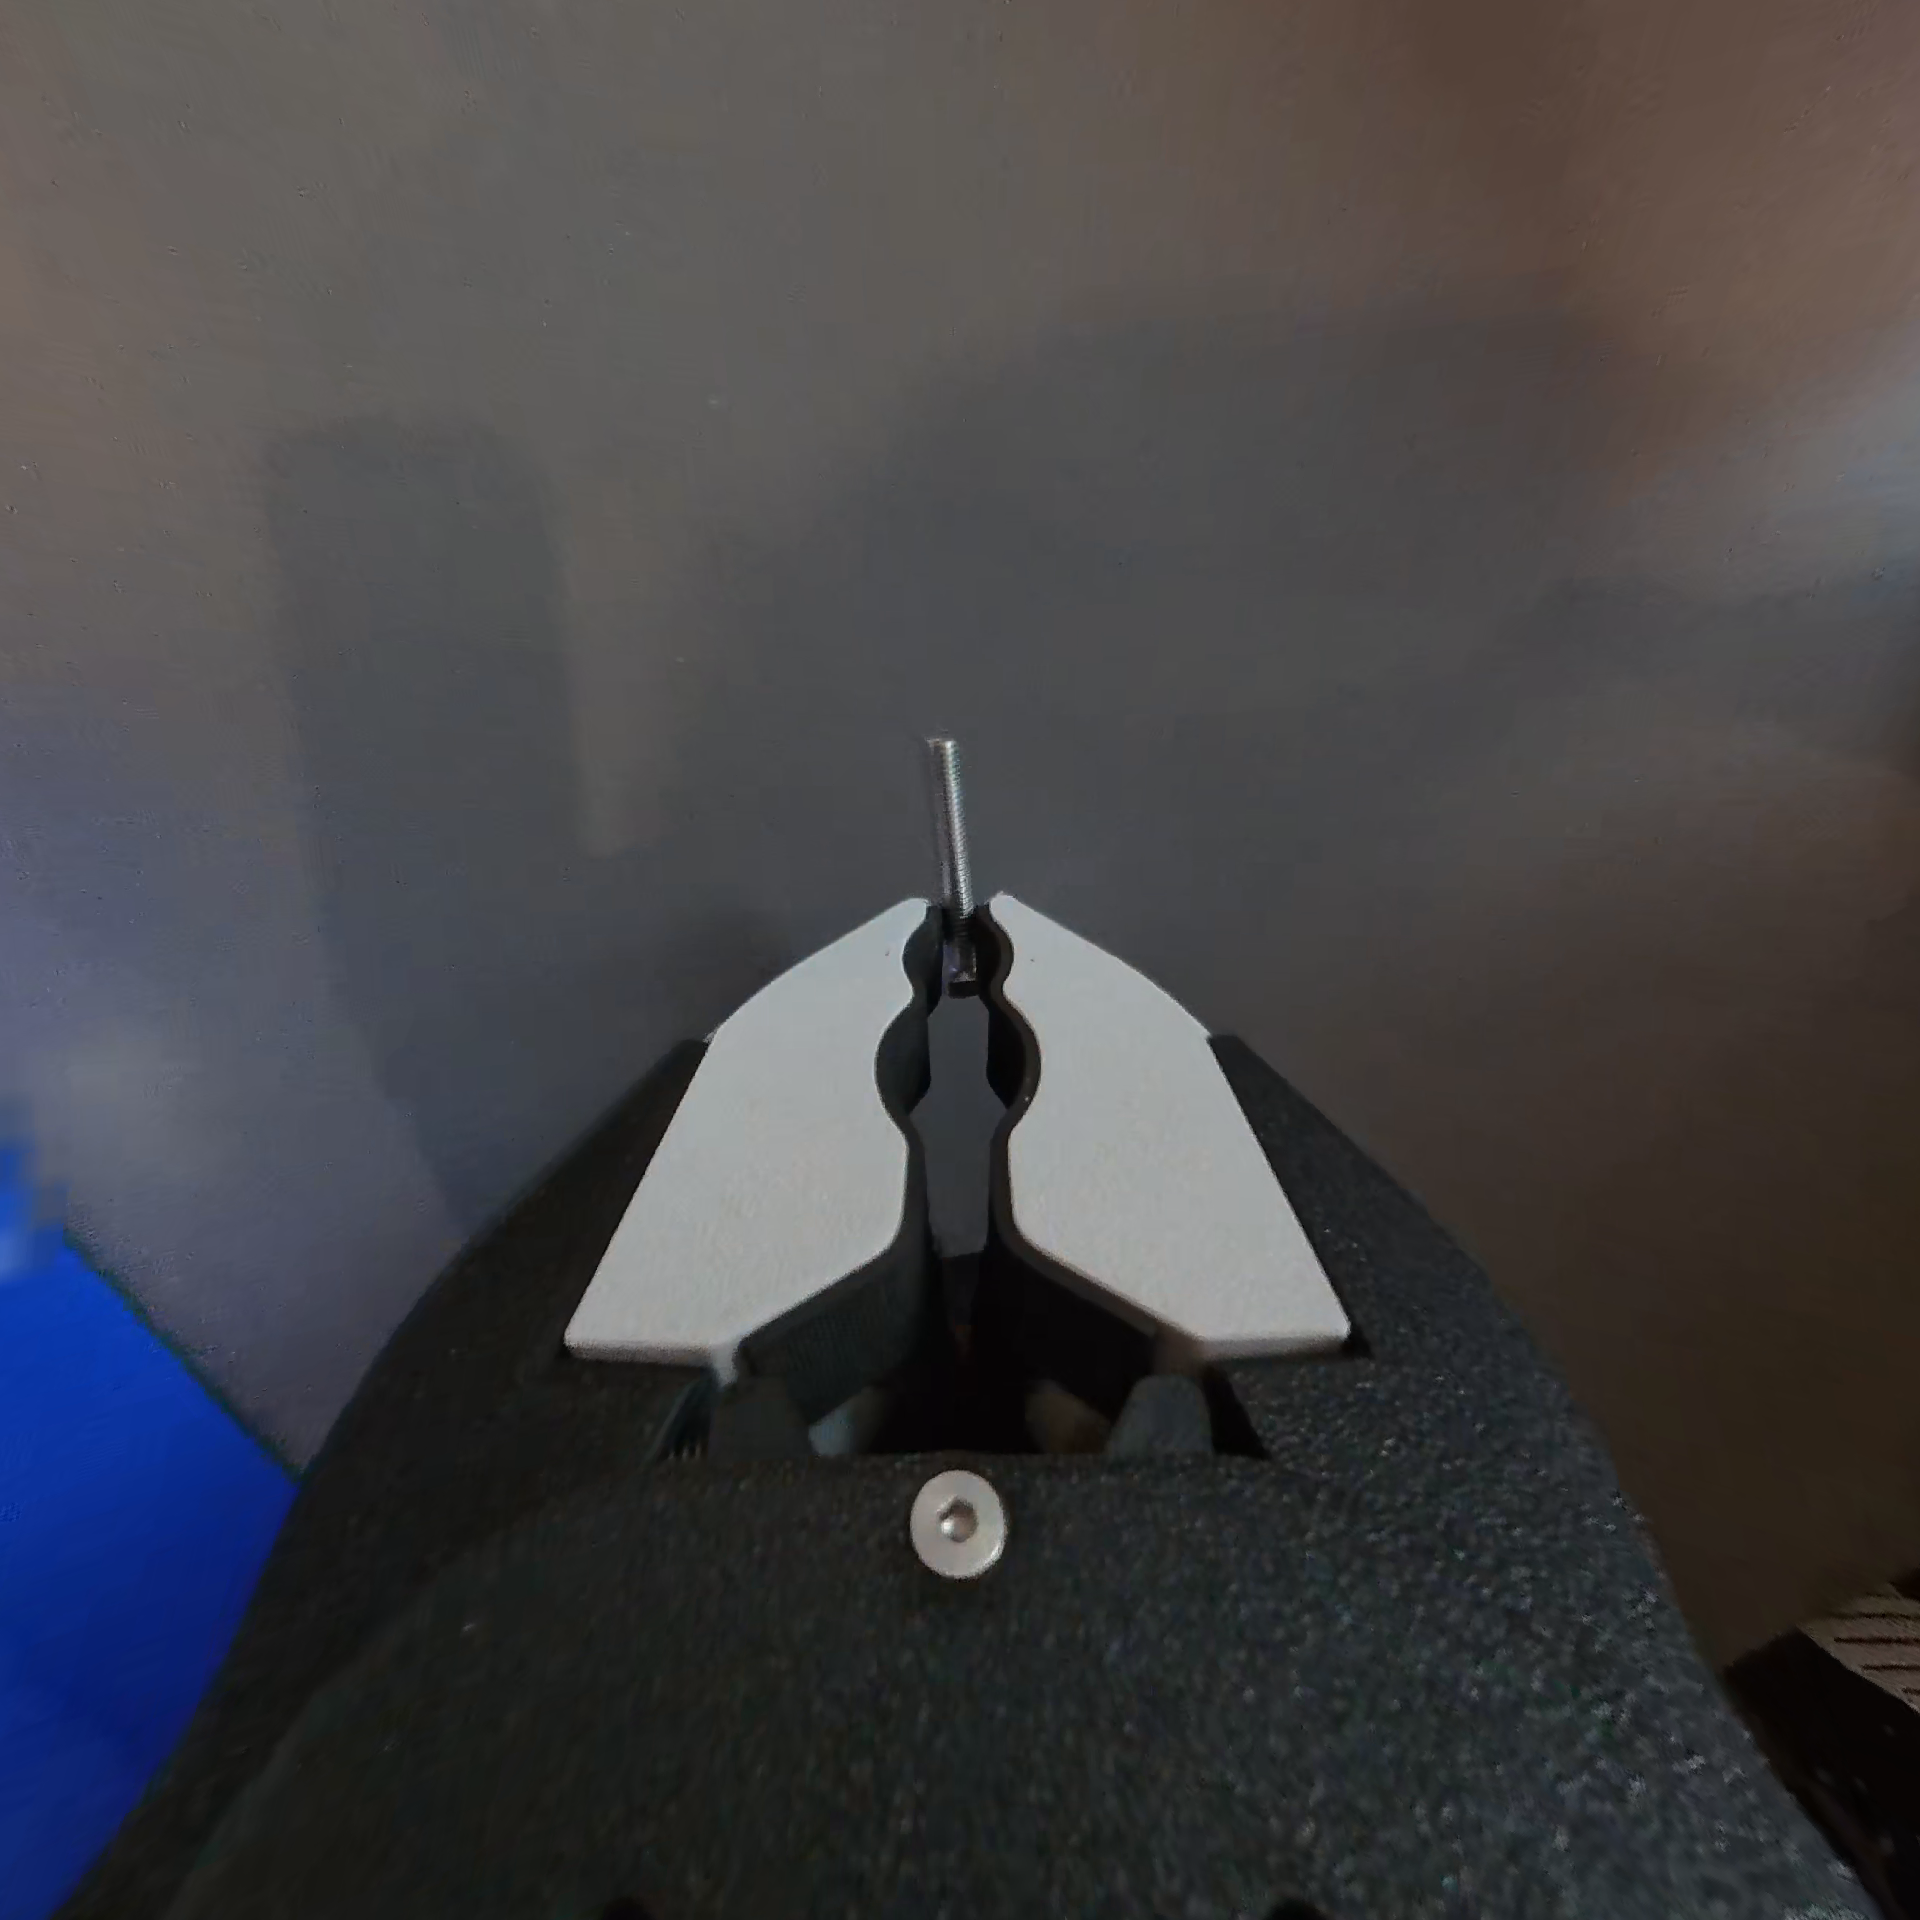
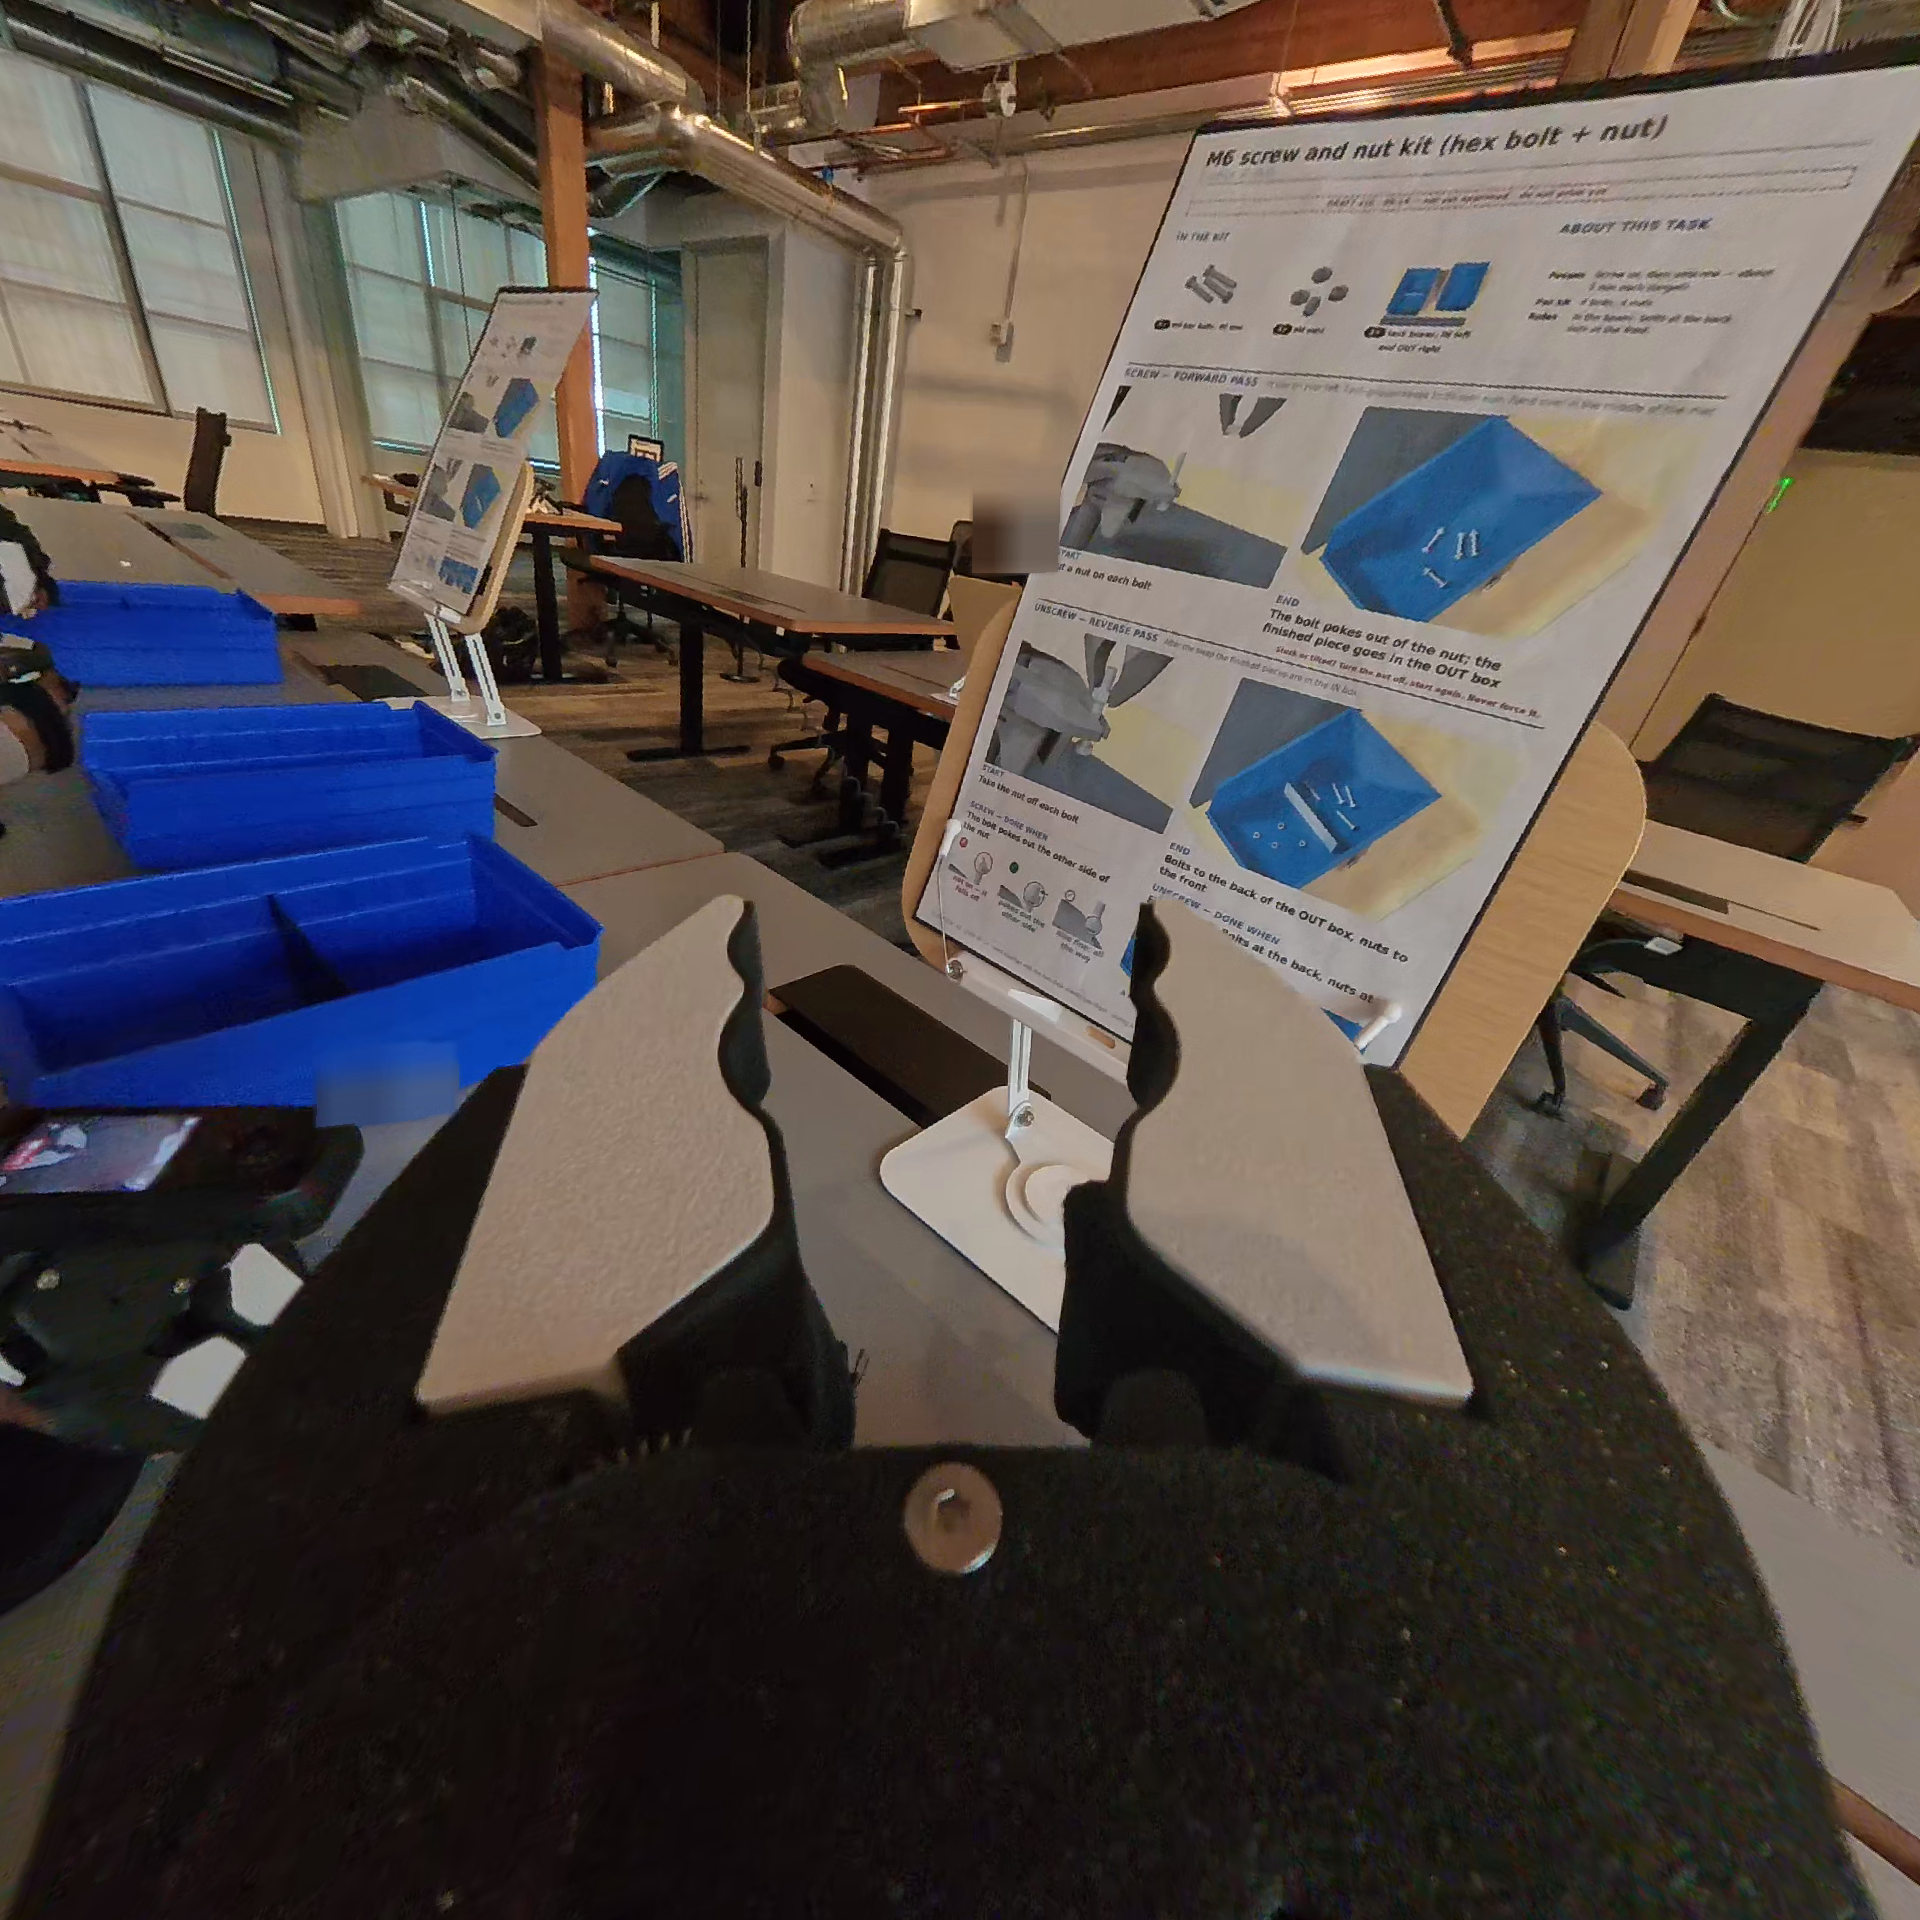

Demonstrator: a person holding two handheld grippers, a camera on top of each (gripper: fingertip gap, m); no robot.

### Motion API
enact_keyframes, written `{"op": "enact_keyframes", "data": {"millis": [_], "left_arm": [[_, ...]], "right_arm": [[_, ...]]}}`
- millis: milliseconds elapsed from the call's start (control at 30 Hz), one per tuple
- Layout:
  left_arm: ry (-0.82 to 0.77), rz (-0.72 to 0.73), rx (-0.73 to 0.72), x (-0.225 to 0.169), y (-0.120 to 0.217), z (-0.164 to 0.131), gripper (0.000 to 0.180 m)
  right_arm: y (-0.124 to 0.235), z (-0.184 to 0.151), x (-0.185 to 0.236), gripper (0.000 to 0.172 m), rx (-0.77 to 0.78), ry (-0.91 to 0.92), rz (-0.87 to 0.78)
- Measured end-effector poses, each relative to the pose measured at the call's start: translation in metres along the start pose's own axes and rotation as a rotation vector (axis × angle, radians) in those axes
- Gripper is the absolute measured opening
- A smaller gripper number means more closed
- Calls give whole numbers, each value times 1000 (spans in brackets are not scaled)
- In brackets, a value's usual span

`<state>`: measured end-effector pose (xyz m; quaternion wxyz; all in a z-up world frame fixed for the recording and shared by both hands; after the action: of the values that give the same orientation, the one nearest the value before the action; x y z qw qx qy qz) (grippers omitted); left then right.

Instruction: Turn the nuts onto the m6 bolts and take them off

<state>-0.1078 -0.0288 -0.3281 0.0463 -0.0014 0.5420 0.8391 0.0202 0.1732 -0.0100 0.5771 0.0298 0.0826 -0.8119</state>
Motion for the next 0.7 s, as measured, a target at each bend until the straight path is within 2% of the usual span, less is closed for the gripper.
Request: {"op": "enact_keyframes", "data": {"millis": [433,567,700], "left_arm": [[14,-45,54,-5,-10,-8,6],[15,-79,41,-8,-9,-9,20],[9,-83,-1,-7,-1,-10,45]], "right_arm": [[2,0,-3,68,-2,-2,-7],[0,-3,-3,68,11,2,-9],[-2,-8,-4,69,41,14,-16]]}}
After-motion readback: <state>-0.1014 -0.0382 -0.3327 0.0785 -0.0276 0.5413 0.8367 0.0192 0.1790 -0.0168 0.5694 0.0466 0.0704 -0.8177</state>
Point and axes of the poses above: each gripper's, where its closed fingertips meet, y back along the fingers, z out of its top, x = y × z across the jaws, the point moved 1 cm from there along y, back along the fingers, and after that the axes turned 8 degrees about -z, right-handed, at the moved point
